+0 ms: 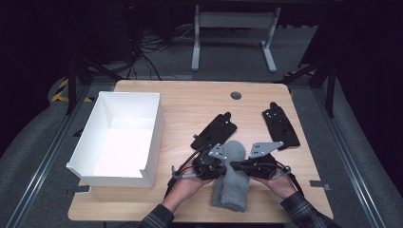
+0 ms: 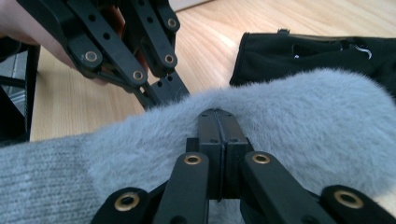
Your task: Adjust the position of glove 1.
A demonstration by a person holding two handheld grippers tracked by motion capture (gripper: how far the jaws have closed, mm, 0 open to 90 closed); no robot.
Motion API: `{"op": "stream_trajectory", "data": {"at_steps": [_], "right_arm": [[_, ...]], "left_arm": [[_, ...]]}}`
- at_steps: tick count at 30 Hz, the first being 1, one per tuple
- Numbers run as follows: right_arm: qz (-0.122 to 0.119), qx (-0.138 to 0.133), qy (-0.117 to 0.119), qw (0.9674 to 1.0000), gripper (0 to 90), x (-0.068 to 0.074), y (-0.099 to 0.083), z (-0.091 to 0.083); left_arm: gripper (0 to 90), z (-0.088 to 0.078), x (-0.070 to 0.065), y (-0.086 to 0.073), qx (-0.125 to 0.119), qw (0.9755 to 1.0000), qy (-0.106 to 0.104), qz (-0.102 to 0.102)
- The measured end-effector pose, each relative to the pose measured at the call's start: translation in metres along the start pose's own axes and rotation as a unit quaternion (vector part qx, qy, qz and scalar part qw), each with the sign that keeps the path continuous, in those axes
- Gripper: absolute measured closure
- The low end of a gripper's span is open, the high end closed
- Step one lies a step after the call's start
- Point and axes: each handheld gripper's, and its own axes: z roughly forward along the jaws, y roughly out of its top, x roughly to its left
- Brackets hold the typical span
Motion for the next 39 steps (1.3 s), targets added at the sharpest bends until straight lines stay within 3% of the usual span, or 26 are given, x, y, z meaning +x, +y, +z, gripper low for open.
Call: {"op": "stream_trajectory", "data": {"at_steps": [7, 13, 17, 20, 23, 28, 33, 35, 37, 39], "right_arm": [[-0.003, -0.016, -0.006, 0.9998, 90.0, 0.003, 0.004, -0.004], [-0.013, -0.036, -0.012, 0.9992, 90.0, 0.011, 0.017, -0.007], [-0.017, -0.038, -0.013, 0.999, 90.0, 0.015, 0.021, -0.004], [-0.018, -0.032, -0.02, 0.9991, 90.0, 0.016, 0.023, 0.003], [-0.017, -0.026, -0.016, 0.9994, 90.0, 0.013, 0.022, 0.005], [0.0, -0.032, -0.033, 0.9989, 90.0, 0.0, 0.012, -0.014], [0.025, 0.008, -0.045, 0.9986, 90.0, -0.014, -0.019, -0.026], [0.029, 0.035, -0.041, 0.9981, 90.0, -0.015, -0.03, -0.024], [0.029, 0.058, -0.032, 0.9974, 90.0, -0.014, -0.039, -0.019], [0.034, 0.064, -0.014, 0.9972, 90.0, -0.011, -0.043, -0.016]], "left_arm": [[90.0, -0.008, -0.003, 0.001, -0.021, 0.9998, -0.002, 0.004], [90.0, -0.025, -0.004, 0.001, -0.05, 0.9986, -0.014, 0.006], [90.0, -0.031, -0.003, -0.001, -0.05, 0.9985, -0.023, 0.007], [90.0, -0.03, 0.004, -0.007, -0.038, 0.9989, -0.027, -0.005], [90.0, -0.033, 0.009, -0.013, -0.026, 0.9994, -0.012, -0.018], [90.0, -0.044, 0.015, -0.023, -0.018, 0.9987, 0.022, -0.042], [89.8, -0.055, 0.021, -0.022, -0.031, 0.9958, 0.059, -0.062], [89.2, -0.053, 0.024, -0.02, -0.02, 0.9945, 0.078, -0.067], [89.2, -0.048, 0.03, -0.018, -0.016, 0.9939, 0.079, -0.075], [89.2, -0.043, 0.035, -0.017, -0.006, 0.9935, 0.08, -0.08]]}}
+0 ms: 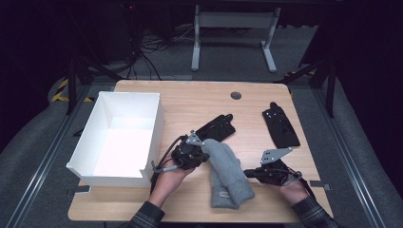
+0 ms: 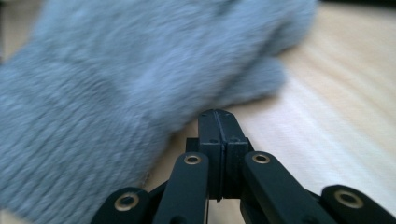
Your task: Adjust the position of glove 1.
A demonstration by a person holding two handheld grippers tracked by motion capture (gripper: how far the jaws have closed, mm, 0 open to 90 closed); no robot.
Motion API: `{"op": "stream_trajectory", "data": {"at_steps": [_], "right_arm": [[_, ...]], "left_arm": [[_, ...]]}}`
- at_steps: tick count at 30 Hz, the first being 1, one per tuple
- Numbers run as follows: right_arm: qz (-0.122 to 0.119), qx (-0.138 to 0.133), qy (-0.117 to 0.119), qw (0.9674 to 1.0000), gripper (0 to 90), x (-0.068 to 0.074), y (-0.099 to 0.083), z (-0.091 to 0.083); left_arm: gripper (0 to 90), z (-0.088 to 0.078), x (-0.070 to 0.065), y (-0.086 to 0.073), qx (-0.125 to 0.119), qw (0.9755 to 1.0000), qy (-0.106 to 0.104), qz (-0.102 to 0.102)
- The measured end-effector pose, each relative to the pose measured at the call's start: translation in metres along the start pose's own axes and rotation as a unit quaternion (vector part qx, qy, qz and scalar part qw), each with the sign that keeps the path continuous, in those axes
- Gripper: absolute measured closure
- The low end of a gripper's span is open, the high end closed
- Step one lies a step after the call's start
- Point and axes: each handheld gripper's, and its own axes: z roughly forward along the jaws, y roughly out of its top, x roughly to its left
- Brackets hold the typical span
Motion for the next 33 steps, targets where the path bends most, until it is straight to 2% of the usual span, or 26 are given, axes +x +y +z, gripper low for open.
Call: {"op": "stream_trajectory", "data": {"at_steps": [2, 6, 10, 11, 15, 20, 26, 30, 33], "right_arm": [[0.003, 0.002, 0.019, 0.9998, 90.0, 0.002, -0.001, 0.001], [0.005, 0.009, 0.041, 0.9991, 90.0, 0.004, 0.0, 0.006], [0.019, -0.019, 0.066, 0.9975, 90.0, 0.003, 0.001, 0.0], [0.022, -0.024, 0.072, 0.9969, 90.0, 0.002, 0.002, -0.001], [0.022, -0.026, 0.08, 0.9962, 90.0, 0.003, 0.003, 0.001], [0.016, -0.051, 0.099, 0.9936, 90.0, 0.009, 0.009, -0.002], [0.014, -0.065, 0.124, 0.99, 90.0, 0.018, 0.018, 0.002], [0.008, -0.073, 0.129, 0.9889, 90.0, 0.022, 0.024, 0.004], [0.004, -0.071, 0.128, 0.9893, 90.0, 0.024, 0.029, 0.007]], "left_arm": [[89.2, 0.007, 0.002, 0.0, 0.007, 1.0, 0.0, -0.006], [89.2, 0.013, -0.003, -0.002, 0.015, 0.9998, -0.01, -0.013], [89.2, 0.015, -0.019, -0.004, 0.015, 0.9995, -0.029, 0.001], [89.2, 0.015, -0.022, -0.003, 0.016, 0.9995, -0.028, 0.005], [89.3, 0.019, -0.024, 0.001, 0.003, 0.9993, -0.036, 0.002], [89.7, 0.014, -0.025, 0.008, -0.018, 0.999, -0.041, 0.004], [90.0, 0.004, -0.023, 0.011, -0.045, 0.9973, -0.057, -0.012], [90.0, 0.003, -0.023, 0.012, -0.044, 0.9976, -0.053, -0.013], [89.9, 0.006, -0.021, 0.009, -0.029, 0.9981, -0.05, -0.019]]}}
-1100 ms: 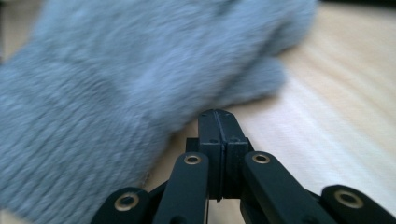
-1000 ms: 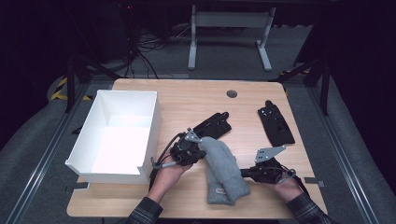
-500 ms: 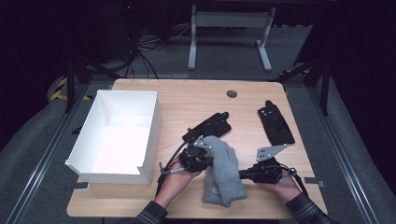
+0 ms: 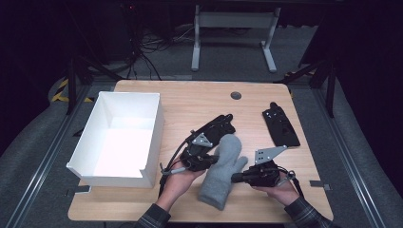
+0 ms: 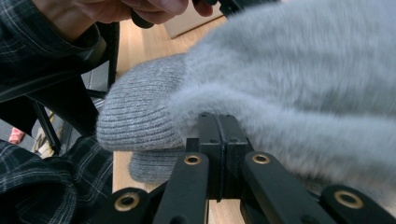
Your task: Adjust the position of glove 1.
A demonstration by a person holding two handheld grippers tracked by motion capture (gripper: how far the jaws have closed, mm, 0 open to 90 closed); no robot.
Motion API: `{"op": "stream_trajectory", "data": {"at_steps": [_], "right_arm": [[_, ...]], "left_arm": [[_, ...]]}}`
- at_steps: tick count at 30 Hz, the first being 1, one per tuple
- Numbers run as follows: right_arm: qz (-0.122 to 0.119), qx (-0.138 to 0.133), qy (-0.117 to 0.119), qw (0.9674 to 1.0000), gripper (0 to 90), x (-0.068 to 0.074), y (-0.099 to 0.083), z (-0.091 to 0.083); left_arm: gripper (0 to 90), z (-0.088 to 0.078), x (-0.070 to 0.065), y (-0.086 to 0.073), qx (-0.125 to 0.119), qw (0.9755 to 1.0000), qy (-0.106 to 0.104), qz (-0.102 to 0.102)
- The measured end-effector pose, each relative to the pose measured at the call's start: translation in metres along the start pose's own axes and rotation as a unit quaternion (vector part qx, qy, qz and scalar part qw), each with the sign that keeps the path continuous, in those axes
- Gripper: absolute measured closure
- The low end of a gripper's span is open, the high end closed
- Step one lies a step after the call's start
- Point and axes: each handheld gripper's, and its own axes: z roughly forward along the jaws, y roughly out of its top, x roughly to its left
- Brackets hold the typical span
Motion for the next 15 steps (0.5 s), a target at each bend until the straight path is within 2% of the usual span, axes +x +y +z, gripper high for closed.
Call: {"op": "stream_trajectory", "data": {"at_steps": [3, 5, 8, 9, 10, 12, 13, 15], "right_arm": [[0.002, 0.013, -0.007, 0.9999, 90.0, -0.002, -0.003, 0.002], [0.004, 0.015, -0.013, 0.9998, 90.0, -0.004, -0.006, 0.0], [0.005, 0.007, -0.03, 0.9995, 83.9, -0.006, -0.011, -0.009], [0.005, 0.006, -0.037, 0.9993, 81.6, -0.006, -0.012, -0.012], [0.003, 0.006, -0.055, 0.9985, 75.2, -0.007, -0.014, -0.017], [0.007, 0.004, -0.062, 0.9981, 71.9, -0.009, -0.015, -0.02], [0.008, 0.003, -0.075, 0.9971, 66.4, -0.01, -0.017, -0.024], [0.01, 0.002, -0.102, 0.9947, 55.7, -0.013, -0.021, -0.029]], "left_arm": [[86.9, 0.005, 0.003, -0.004, 0.015, 0.9999, 0.005, -0.007], [79.8, 0.004, 0.005, -0.005, 0.018, 0.9996, 0.019, -0.007], [67.5, -0.003, 0.006, -0.002, 0.008, 0.9992, 0.039, -0.007], [63.7, -0.008, 0.007, 0.0, 0.002, 0.999, 0.044, -0.008], [57.2, -0.011, 0.007, 0.002, -0.003, 0.9989, 0.046, -0.008], [47.2, -0.014, 0.007, 0.004, -0.008, 0.9988, 0.048, -0.005], [47.2, -0.016, 0.006, 0.006, -0.012, 0.9988, 0.047, -0.003], [37.3, -0.015, 0.005, 0.008, -0.02, 0.999, 0.04, 0.001]]}}
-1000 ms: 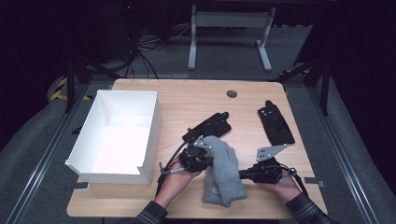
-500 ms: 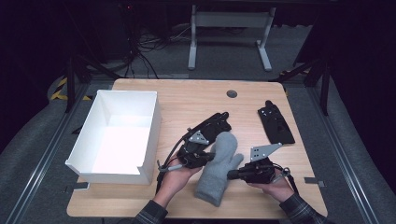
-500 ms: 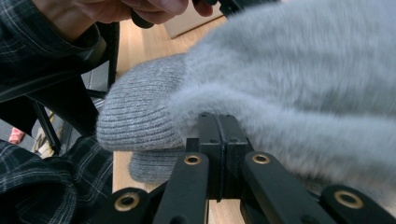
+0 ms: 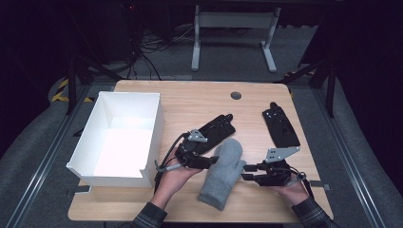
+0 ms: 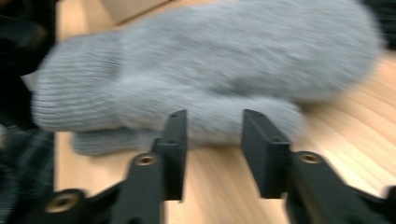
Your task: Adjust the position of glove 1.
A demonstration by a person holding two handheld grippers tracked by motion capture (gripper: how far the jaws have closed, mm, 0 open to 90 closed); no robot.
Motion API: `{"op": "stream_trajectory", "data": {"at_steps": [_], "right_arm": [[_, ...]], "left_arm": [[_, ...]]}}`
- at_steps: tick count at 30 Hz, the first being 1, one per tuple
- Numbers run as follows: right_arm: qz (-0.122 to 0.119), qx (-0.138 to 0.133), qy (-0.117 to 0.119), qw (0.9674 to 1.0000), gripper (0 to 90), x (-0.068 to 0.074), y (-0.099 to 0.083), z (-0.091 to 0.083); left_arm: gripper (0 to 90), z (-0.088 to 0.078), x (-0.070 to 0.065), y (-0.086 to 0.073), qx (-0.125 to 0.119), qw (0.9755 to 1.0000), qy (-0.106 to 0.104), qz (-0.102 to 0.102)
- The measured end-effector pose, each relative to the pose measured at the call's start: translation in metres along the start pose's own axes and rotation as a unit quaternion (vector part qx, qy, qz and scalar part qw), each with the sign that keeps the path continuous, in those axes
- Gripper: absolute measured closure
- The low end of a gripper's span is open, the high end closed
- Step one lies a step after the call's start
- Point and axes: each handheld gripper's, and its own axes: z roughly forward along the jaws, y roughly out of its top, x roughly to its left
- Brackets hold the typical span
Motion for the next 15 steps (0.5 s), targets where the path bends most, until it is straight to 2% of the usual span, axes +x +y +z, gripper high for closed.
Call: {"op": "stream_trajectory", "data": {"at_steps": [2, 7, 11, 15], "right_arm": [[-0.004, 0.004, -0.03, 0.9995, 46.3, -0.002, -0.004, -0.003], [0.002, 0.019, -0.07, 0.9974, 37.1, -0.011, -0.015, -0.01], [0.007, 0.032, -0.087, 0.9956, 34.3, -0.016, -0.021, -0.012], [0.007, 0.038, -0.092, 0.995, 32.6, -0.018, -0.023, -0.009]], "left_arm": [[29.0, 0.004, -0.001, 0.002, 0.0, 1.0, -0.003, 0.001], [18.5, 0.021, -0.004, 0.002, 0.016, 0.9996, -0.024, 0.006], [15.2, 0.037, -0.005, -0.001, 0.044, 0.9987, -0.022, 0.009], [11.2, 0.053, -0.003, -0.009, 0.065, 0.9976, -0.022, 0.0]]}}
